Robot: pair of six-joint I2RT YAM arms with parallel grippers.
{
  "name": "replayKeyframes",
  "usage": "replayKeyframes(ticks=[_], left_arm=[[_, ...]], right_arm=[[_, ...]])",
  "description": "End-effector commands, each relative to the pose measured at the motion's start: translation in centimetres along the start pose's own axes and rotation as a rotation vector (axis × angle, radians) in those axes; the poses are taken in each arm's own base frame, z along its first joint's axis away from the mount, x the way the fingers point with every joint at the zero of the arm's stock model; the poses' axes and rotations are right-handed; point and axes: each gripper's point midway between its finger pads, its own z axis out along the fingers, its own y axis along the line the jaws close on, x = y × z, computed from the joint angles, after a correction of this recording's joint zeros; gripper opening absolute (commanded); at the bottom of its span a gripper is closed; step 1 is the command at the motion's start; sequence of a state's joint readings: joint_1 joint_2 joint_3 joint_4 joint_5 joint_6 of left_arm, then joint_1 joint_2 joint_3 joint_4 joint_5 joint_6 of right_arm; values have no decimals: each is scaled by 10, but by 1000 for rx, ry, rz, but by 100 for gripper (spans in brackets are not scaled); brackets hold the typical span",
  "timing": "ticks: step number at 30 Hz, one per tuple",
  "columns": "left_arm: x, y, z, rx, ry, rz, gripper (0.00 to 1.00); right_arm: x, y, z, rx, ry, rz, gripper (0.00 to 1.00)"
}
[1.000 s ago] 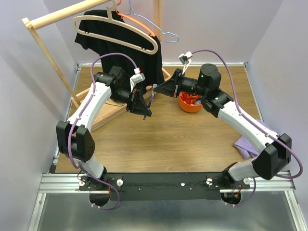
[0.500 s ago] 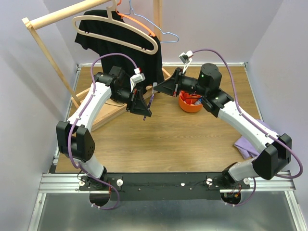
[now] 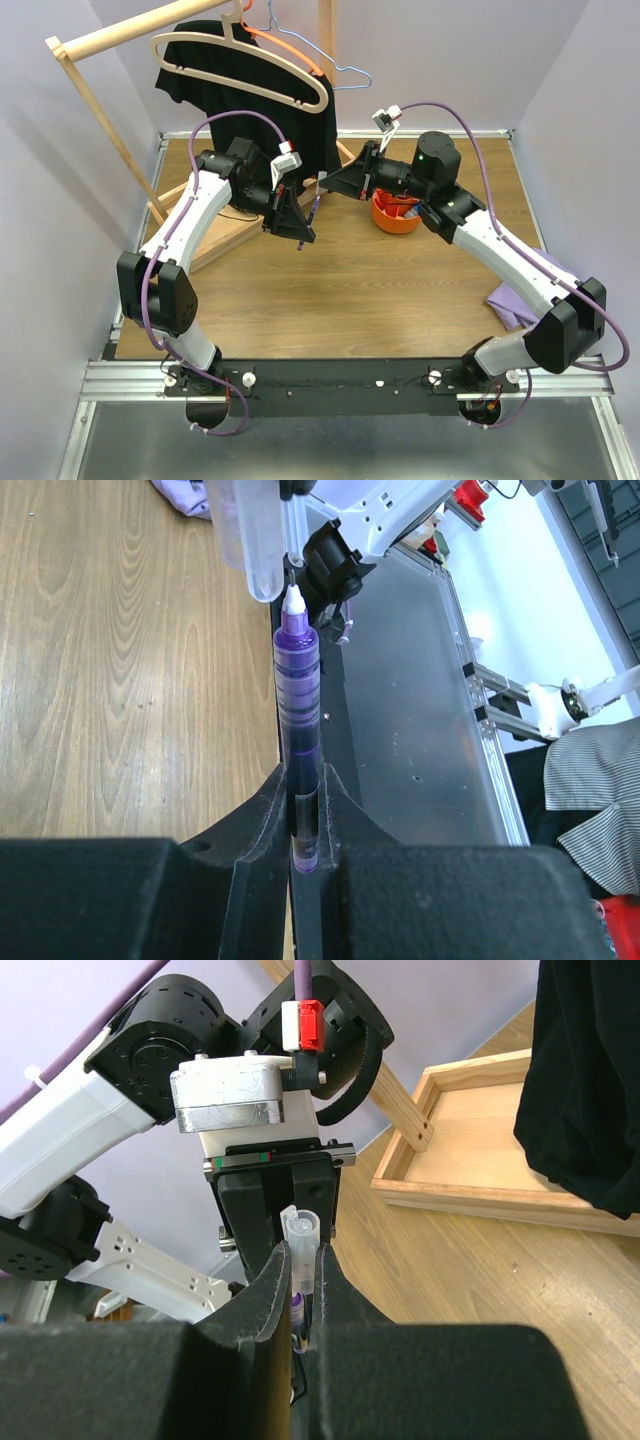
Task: Sort the stationery into containers
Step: Close the pen cap on the pen.
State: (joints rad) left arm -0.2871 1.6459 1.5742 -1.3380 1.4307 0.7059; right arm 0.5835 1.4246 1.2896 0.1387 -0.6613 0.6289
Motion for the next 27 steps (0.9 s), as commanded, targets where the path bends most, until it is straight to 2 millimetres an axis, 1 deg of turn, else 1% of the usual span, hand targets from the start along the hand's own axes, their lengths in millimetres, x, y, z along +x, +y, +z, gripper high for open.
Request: replayKeyframes(ticks=[1,7,11,14,19,27], left_arm=[[-2,-7,-1,17,-15,-54,0],[-5,-4,-1,16,-16,-50,0],[-7,-6,-2,18,-19,-48,0],[-7,-6,-2,16,-18,-51,0],[-7,-3,-1,15,-17,-53,0],[-11,0,-1,16,-18,-45,0]], right_arm=[[-16,16,0,-30,-38,-31,1],[-12,15,-1,-27,-33,-23,1],[-20,15,-1,-17,-58,-31,1],[-19,16,0,-25,-53,-31,1],[-12,13,-1,-21,-34,-18,1],[-7,9,-1,-14,-25,-11,1]])
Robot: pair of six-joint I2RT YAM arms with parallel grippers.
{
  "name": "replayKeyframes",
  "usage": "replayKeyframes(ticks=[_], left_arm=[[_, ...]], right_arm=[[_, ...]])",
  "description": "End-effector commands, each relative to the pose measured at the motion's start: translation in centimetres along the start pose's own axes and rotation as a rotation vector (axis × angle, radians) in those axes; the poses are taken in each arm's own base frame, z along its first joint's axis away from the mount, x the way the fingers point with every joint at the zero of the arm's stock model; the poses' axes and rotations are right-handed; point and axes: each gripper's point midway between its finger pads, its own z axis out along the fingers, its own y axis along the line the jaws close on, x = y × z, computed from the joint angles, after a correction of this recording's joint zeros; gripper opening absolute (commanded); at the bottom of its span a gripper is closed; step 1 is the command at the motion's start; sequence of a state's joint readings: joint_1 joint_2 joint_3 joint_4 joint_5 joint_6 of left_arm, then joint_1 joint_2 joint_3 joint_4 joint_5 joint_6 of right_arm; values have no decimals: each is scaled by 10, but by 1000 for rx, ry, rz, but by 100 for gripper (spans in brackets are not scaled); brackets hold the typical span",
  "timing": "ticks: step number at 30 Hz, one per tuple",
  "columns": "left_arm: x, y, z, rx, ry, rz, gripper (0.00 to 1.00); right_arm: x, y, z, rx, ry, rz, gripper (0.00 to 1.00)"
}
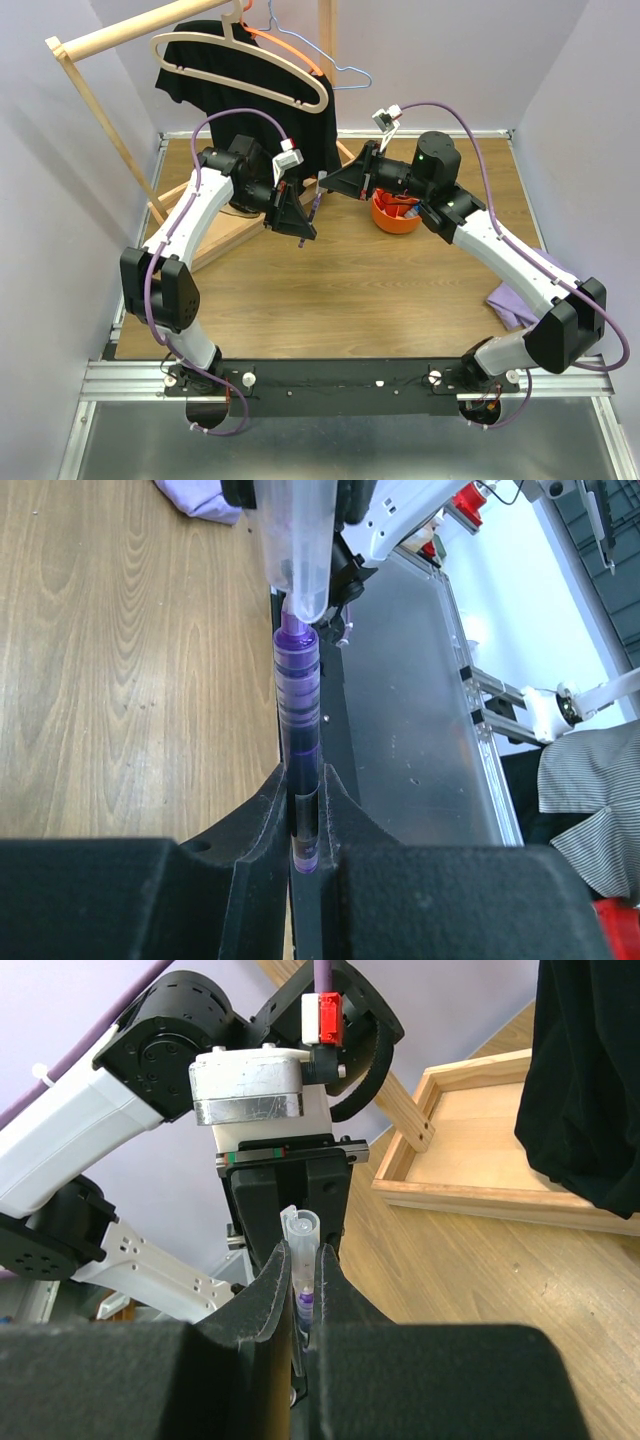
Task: Sort the stationery into containers
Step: Close the pen cap on the pen.
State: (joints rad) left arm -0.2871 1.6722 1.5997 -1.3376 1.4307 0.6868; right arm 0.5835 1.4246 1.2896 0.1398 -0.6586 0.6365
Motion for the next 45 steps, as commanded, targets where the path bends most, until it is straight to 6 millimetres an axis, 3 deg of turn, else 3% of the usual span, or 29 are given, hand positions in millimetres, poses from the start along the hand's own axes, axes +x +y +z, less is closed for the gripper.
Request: replayKeyframes(ticks=[1,10,14,23,30,36,45], left_arm=[[-7,-5,-2,16,-18,-27,0],[-15,-3,-3,18,-29,-14,0],[-27,-12,-4,56,-71,-16,0],[-32,-26,-3,102,-107,-9,0],[-42,-33,-4,138,-138,19,0],[-47,-41,-5,132,-139,72,0],[-53,-59,-7,139,-158,158,0]], right_arm=[[-5,10,-1,-18,-18,-19,1],[3,3,-1,9,-5,-42,1],[5,-7,-1,77,-26,-36,1],[-1,-36,3,242,-99,11,1],[14,-45,13,294,-79,28,1],[24,-72,11,472,-76,69,1],[46,-111,-8,745,-100,148,1]])
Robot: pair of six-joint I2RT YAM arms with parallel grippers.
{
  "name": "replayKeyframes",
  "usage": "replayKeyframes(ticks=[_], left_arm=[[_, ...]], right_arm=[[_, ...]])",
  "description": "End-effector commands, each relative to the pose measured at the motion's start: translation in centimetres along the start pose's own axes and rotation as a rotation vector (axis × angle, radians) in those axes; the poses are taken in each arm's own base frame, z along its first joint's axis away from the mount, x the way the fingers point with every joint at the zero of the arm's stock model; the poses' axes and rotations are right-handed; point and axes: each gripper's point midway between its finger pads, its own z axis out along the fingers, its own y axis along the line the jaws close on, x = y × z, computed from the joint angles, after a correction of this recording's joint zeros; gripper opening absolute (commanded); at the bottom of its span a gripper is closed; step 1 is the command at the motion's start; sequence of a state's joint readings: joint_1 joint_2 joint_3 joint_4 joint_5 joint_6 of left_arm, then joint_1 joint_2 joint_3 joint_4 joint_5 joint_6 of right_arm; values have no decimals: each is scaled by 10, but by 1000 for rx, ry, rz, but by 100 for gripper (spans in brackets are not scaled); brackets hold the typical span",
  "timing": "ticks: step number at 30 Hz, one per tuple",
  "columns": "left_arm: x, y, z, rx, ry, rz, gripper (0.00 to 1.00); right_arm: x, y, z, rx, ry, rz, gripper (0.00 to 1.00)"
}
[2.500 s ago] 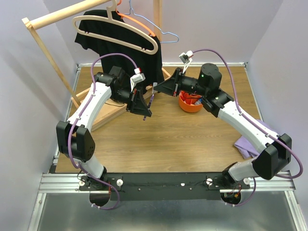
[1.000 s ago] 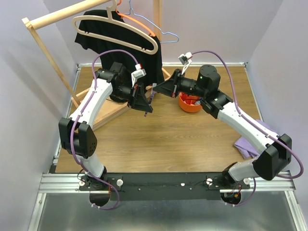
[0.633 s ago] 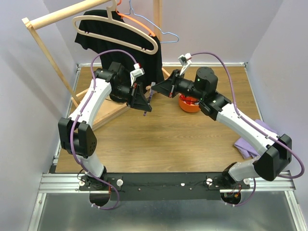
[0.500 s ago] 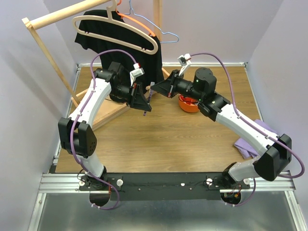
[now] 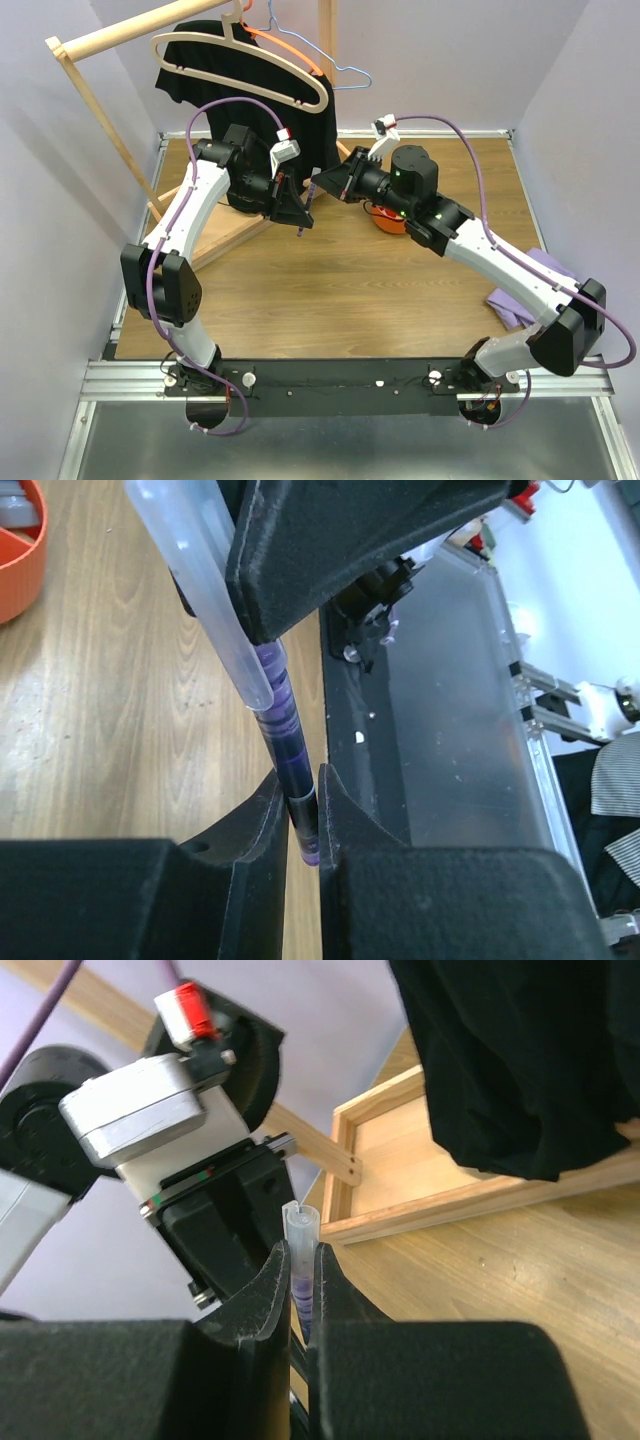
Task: Sort the stationery into containers
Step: Close the pen cap on the pen.
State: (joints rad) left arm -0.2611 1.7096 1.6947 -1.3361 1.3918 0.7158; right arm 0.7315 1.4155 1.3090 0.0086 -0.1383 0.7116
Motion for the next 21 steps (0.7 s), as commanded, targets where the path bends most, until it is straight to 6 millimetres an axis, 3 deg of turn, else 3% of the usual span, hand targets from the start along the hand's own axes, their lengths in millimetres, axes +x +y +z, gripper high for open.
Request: replayKeyframes(ticks=[1,9,13,21], left_arm=[[-44,-71,-1,188,-175,85,0],[-49,-80,-2,185,-177,146,0],[-50,-83,-2,182,-173,171,0],[-46,-86,4,161,-117,223,0]], right_arm=[[38,-97,0,421,38,2,1],[59,-109,-1,524,50,-48,1],[75,-125,-5,601,82,-26,1],[81,-139,-2,689,83,23,1]])
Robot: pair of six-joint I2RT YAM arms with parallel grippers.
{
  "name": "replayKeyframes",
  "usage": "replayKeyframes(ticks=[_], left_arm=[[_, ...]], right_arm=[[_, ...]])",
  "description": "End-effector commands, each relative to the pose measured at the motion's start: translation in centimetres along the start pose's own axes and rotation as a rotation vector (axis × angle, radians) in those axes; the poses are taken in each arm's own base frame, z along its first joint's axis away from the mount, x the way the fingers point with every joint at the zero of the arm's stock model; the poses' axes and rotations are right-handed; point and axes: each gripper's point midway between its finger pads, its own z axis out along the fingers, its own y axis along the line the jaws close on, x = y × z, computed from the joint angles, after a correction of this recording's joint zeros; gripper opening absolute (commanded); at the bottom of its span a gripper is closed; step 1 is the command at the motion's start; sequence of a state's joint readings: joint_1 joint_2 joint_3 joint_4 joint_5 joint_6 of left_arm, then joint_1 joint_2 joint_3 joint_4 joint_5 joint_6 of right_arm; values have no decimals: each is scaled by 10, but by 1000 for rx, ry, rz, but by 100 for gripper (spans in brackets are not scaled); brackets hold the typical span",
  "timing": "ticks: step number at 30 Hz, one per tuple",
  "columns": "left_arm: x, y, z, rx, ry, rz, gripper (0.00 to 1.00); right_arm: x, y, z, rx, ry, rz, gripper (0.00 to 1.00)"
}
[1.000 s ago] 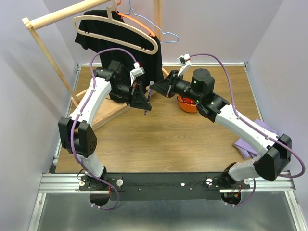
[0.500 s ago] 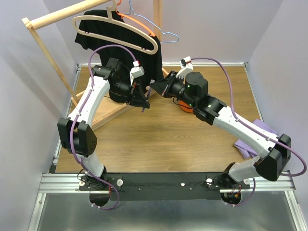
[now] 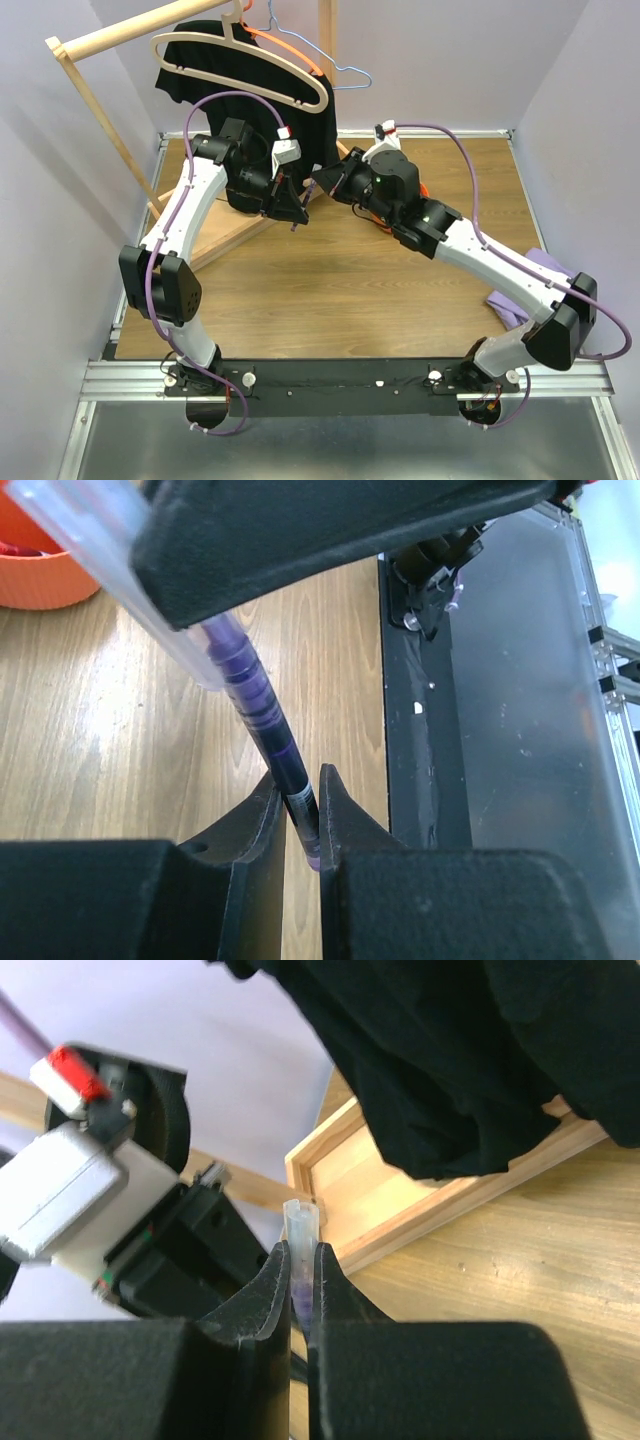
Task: Sort the stationery into containers
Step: Close the pen cap on the pen.
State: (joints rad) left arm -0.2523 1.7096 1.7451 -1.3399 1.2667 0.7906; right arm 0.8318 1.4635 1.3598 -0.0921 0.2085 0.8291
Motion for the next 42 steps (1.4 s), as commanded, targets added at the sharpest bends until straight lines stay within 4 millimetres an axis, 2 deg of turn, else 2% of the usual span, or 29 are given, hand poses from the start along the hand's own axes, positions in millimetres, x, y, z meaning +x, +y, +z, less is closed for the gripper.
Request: replayKeyframes(ticks=[1,6,13,17,19,20,22,23,26,27,30,42], left_arm=[[-61,-98,0,250,-217,113,0],[-66,-98,1,274,-241,116,0],[-81,-99,-1,309,-270,100,0],[-89,-96,2,319,-265,113,0],[-93,-96,1,321,-265,114,0],[-93,-96,1,323,-263,105,0],[-94,-98,0,323,-261,108,0],[-94,-100,0,322,-262,114,0],[-94,-104,-3,319,-266,121,0],[-95,-104,-4,316,-267,123,0],[-98,-104,-11,293,-282,150,0],[-112,-114,-18,280,-291,240,0]], right_arm=[[66,-130,9,457,156,-104,1],[86,-130,7,456,205,-109,1],[99,-130,4,473,210,-133,1],[108,-116,4,430,205,-197,1],[104,-105,3,400,174,-253,1],[114,-100,-1,376,183,-292,1],[117,-92,-4,341,167,-364,1],[126,-90,-12,318,177,-397,1],[130,-88,-20,288,162,-464,1],[136,-98,-23,303,169,-484,1],[144,-112,-28,324,187,-506,0],[179,-125,-18,361,234,-522,0]])
